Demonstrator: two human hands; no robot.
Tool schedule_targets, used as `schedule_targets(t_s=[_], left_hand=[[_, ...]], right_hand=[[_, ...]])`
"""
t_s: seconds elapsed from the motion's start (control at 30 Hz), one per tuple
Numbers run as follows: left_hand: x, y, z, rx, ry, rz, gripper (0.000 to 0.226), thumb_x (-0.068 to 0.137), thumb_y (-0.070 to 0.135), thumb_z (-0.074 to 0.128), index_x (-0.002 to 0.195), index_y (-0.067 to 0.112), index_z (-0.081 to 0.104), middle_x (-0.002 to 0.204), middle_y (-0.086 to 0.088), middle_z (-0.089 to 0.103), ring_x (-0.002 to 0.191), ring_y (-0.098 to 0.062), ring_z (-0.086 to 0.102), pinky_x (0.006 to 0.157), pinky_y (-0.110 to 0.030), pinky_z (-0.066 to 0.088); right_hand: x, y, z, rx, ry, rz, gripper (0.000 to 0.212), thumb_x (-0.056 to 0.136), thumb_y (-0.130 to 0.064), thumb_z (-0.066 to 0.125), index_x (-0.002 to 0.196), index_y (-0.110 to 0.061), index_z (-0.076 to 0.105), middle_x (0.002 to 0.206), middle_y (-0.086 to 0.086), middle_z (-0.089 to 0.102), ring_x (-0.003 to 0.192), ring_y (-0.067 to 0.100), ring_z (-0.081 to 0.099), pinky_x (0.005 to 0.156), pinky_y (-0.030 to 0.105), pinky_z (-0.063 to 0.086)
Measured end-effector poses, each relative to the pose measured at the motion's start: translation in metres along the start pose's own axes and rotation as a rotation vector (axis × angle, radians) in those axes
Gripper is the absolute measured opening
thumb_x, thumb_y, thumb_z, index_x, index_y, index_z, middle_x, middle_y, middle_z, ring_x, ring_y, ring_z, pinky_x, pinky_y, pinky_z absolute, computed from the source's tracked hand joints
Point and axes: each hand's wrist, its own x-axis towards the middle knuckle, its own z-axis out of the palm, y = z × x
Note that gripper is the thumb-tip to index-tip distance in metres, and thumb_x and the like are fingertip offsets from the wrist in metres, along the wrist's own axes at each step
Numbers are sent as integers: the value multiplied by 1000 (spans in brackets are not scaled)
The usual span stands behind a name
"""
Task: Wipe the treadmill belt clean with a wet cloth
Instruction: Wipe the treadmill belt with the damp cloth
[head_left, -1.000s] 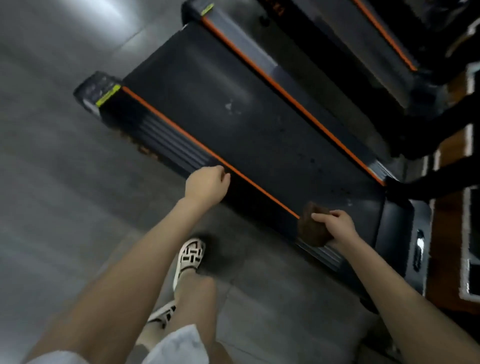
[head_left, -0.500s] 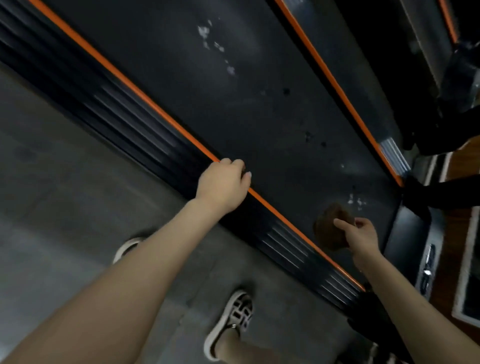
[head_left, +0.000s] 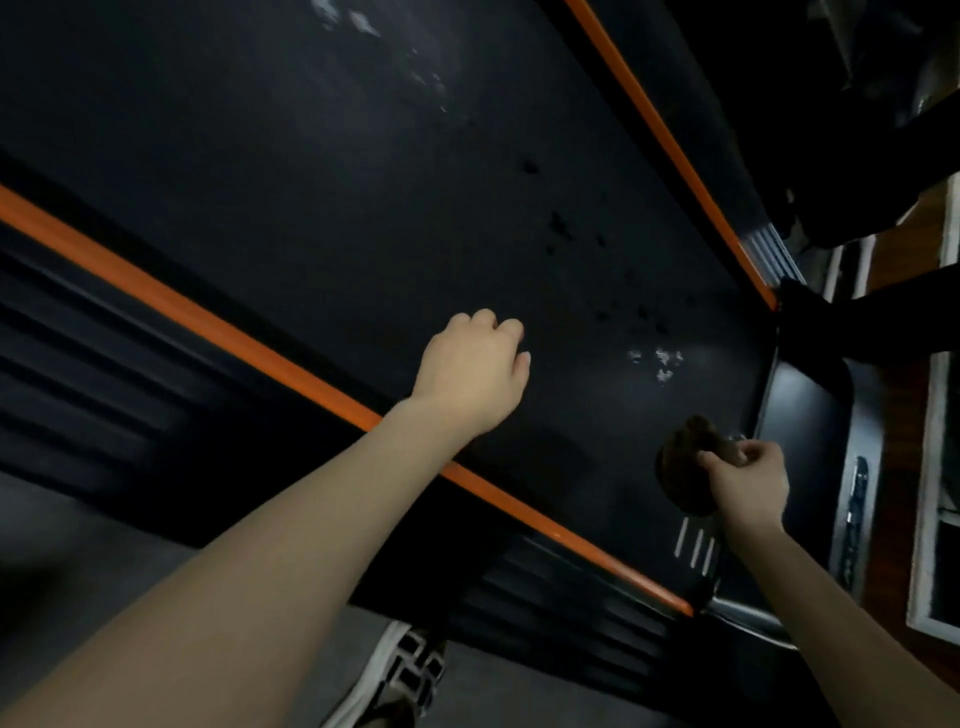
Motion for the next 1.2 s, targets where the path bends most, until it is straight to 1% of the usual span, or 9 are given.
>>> schedule_targets(t_s=[0.1,0.27,0.37,0.43,0.53,0.7,0.83,1.03,1.2], left_hand=[[32,29,49,45,52,49,37,99,35,39,127,15,52,122,-6,54,111,-23,49,89,-39,48],[73,58,119,166,21,246,38,99,34,38,129,16,51,129,-6,52,120,-23,44,99,-38,41],[92,64,151,287,9,384,39,99,34,37,131,17,50,138,-7,47,133,-26,34,110,-39,29],[107,67,169,380,-22,465,42,99,34,35,137,19,46,149,-9,35,141,-31,21,116,-42,15],[133,76,193,553,-65,539,49,100,40,30,147,26,29,158,-10,16,144,-38,6,117,-53,2],[158,90,223,773,-58,598,55,98,51,13,150,33,10,159,-10,-1,142,-45,-9,110,-65,-8],[163,84,230,786,-30,604,58,96,55,8,150,36,2,159,-7,-6,142,-42,-14,110,-63,-10],[163,84,228,812,-40,571,58,95,57,5,149,38,-3,159,-4,-10,143,-38,-17,111,-60,-11],[164,90,228,834,-40,528,57,95,57,7,149,40,-2,159,-4,-9,143,-38,-16,112,-61,-11]], right_hand=[[38,37,7,-74,123,-143,34,81,-21,68,106,-12,47,107,18,60,98,37,57,83,40,42],[70,87,37,-22,-55,-344,33,83,-61,51,84,-29,60,90,-3,62,88,18,58,72,30,37],[86,103,66,63,-50,-348,68,72,-73,39,114,-25,61,126,1,55,121,19,48,94,33,37],[90,107,88,32,-207,-306,86,65,-80,39,141,-40,35,155,3,23,142,19,21,111,42,25],[88,108,110,-114,-241,-342,92,61,-85,33,141,-50,2,159,4,-4,145,22,0,117,48,8],[90,116,124,-98,12,-605,70,85,-63,31,145,-44,2,156,7,11,144,30,12,113,51,21],[100,122,129,-5,177,-791,44,91,-37,45,135,-36,46,144,5,42,134,31,37,103,41,36],[179,176,98,-74,120,-180,40,95,-22,49,135,-31,50,151,4,34,139,28,29,113,47,23],[180,203,100,-111,46,-219,70,84,-60,29,144,-24,34,156,12,17,143,34,12,116,48,6]])
